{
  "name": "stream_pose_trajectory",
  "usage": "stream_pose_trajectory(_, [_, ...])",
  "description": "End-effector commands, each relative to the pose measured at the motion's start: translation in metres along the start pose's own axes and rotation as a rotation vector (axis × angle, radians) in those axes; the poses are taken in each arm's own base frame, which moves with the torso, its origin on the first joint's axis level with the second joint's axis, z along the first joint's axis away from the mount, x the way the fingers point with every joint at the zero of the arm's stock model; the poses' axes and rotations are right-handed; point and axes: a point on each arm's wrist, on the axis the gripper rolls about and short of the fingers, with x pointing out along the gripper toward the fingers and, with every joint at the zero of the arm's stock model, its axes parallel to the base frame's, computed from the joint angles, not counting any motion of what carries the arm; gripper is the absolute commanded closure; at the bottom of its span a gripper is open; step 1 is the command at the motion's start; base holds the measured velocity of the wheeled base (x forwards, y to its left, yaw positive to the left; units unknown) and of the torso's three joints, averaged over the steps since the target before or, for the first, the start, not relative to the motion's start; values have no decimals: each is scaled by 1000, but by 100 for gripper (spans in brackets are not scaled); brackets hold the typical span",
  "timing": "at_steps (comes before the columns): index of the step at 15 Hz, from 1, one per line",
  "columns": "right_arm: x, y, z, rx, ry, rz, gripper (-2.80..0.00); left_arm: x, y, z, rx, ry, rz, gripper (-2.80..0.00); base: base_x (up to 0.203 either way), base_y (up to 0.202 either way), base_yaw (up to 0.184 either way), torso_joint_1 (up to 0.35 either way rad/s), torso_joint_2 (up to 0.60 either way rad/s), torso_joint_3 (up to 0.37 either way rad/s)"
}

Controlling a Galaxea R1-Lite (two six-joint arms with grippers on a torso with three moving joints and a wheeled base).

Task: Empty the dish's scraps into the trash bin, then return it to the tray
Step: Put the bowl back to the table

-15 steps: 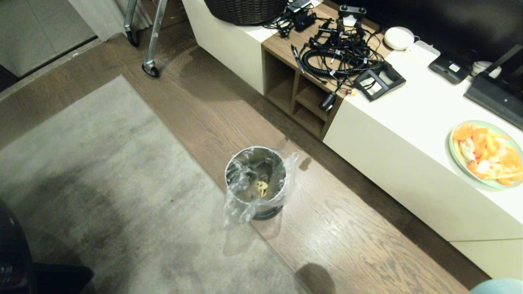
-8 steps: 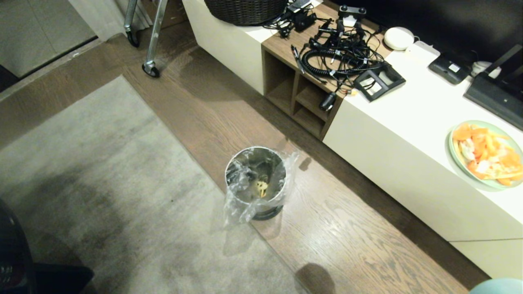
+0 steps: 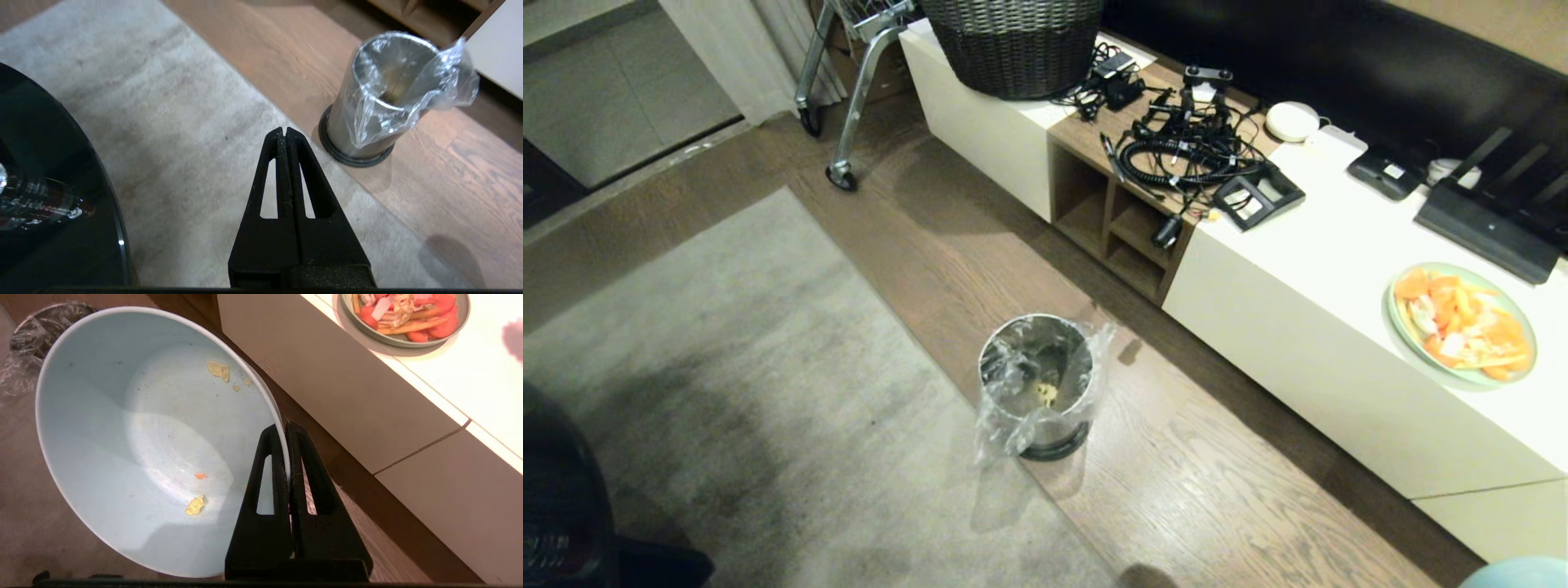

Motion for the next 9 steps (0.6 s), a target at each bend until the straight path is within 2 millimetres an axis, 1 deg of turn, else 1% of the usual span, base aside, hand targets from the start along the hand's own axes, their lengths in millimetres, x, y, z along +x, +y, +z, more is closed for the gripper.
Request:
stream_pose_trajectory(1, [0,0,0,2,3,1,0,0,0,0,0,-1,0,0,0,0,0,7,3,195])
stream_pose_trajectory(9, [0,0,0,-1,3,1,0,0,0,0,0,-1,0,0,0,0,0,2,3,203])
